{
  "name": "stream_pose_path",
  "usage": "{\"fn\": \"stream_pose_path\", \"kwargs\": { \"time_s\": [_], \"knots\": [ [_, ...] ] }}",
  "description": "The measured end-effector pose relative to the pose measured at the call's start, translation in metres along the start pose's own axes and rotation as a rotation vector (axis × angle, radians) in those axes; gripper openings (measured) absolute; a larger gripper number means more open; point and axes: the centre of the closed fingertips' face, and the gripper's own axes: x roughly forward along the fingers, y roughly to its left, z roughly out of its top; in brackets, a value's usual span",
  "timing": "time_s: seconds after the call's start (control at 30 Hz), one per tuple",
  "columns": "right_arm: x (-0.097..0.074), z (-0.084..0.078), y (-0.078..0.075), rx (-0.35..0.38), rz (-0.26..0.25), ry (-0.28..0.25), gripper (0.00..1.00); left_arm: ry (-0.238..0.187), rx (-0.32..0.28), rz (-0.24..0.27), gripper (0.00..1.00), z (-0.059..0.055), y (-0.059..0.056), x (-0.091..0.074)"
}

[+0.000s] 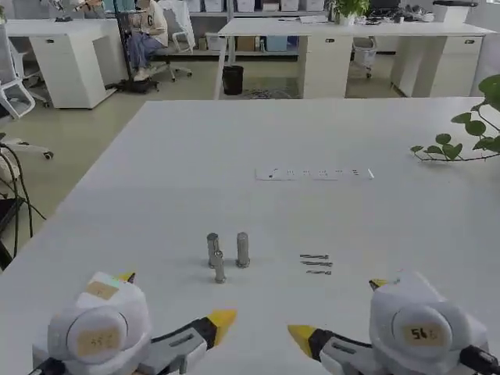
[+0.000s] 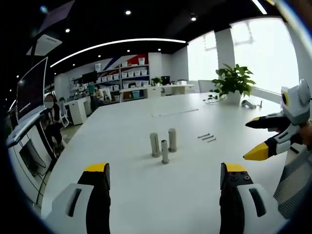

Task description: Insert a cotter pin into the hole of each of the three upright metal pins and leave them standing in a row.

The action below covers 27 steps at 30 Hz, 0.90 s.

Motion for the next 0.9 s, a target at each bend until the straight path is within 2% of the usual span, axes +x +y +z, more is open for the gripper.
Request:
{"fn": "stream_pose_path", "kwargs": {
  "time_s": [0.5, 0.9],
  "knots": [
    [0.0008, -0.0026, 0.0025, -0.015, 0.013, 0.016, 0.81, 0.004, -0.005, -0.002, 0.92, -0.0011, -0.0001, 0.0006],
    [0.0015, -0.0002, 0.0039, -0.002, 0.026, 0.005, 0.80, 0.003, -0.003, -0.003, 0.91, -0.0010, 0.0001, 0.0012]
  ]
}}
